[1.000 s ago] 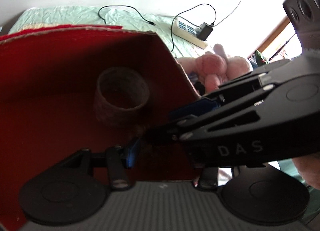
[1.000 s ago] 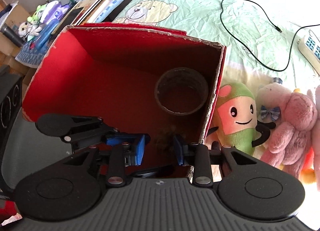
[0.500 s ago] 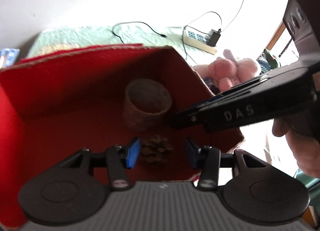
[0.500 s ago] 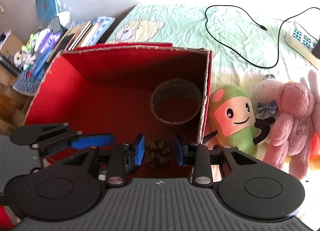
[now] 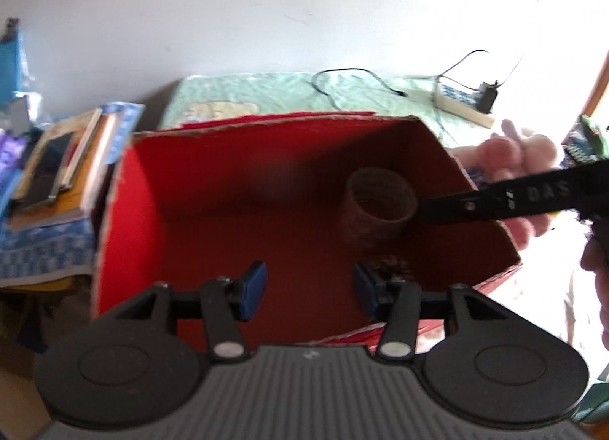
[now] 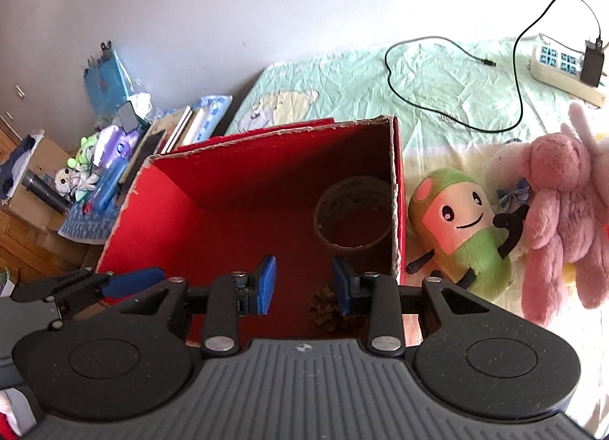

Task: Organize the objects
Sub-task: 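Move the right tool to the orange wooden gourd-shaped toy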

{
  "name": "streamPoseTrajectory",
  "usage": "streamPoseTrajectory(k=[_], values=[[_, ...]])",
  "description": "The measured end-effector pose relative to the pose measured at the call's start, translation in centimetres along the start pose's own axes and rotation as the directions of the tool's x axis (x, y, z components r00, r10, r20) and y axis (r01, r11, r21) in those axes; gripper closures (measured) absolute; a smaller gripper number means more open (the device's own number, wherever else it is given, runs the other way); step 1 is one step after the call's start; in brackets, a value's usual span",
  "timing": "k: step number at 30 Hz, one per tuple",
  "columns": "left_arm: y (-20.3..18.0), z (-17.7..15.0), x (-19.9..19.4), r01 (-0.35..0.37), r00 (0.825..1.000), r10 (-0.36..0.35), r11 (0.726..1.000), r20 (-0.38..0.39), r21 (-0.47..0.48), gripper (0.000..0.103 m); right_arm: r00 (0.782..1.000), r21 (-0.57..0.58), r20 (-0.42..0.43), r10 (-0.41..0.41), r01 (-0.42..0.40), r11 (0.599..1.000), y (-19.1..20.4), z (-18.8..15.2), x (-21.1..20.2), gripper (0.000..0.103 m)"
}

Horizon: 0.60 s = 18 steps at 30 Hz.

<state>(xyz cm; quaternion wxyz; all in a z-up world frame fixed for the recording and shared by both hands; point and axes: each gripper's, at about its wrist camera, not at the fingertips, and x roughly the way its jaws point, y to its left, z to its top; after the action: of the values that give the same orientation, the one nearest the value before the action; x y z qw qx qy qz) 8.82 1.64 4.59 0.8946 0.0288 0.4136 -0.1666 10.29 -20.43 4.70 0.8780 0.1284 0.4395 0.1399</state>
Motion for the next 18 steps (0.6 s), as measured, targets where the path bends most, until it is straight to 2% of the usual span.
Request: streamPoseTrajectory(k=[4,9,12,14,18], values=[[-0.9,-0.4,-0.9,-0.082,0.997,0.082,0.997,-0.006,0.007,0.044,0.999,0.023,0.049,0.016,-0.017,1.000,-0.2,-1.0,-1.0,0.064],[-1.9,-0.8,-1.6,-0.180,0.984,0.180,0.984,-0.012,0.014,0.040,0.993,0.021,0.115,0.003,-0.005,1.000,-0.1,-2.2,-2.4,0.063],[-2.3,-1.2,-2.3,-0.215,0.977,0.215,0.977,-0.012,0.012,0.037,0.991,0.010,0.131,0.012,-0.013,1.000,0.0,-2.7,-3.2,0.062],[-2.7,-1.4,-2.8,-0.247,0.969,0.247,0.969,-0.007,0.011,0.030,0.990,-0.007,0.143,0.009,-0.008,1.000,0.3,-3.1,-3.7,0.054],[-3.1,-1.9,-3.6,-0.264,0.964,0.264,0.965,-0.018,-0.002,0.029,0.986,-0.021,0.165,0.023,-0.019,1.000,0.5,-4.0,-4.6,0.054]])
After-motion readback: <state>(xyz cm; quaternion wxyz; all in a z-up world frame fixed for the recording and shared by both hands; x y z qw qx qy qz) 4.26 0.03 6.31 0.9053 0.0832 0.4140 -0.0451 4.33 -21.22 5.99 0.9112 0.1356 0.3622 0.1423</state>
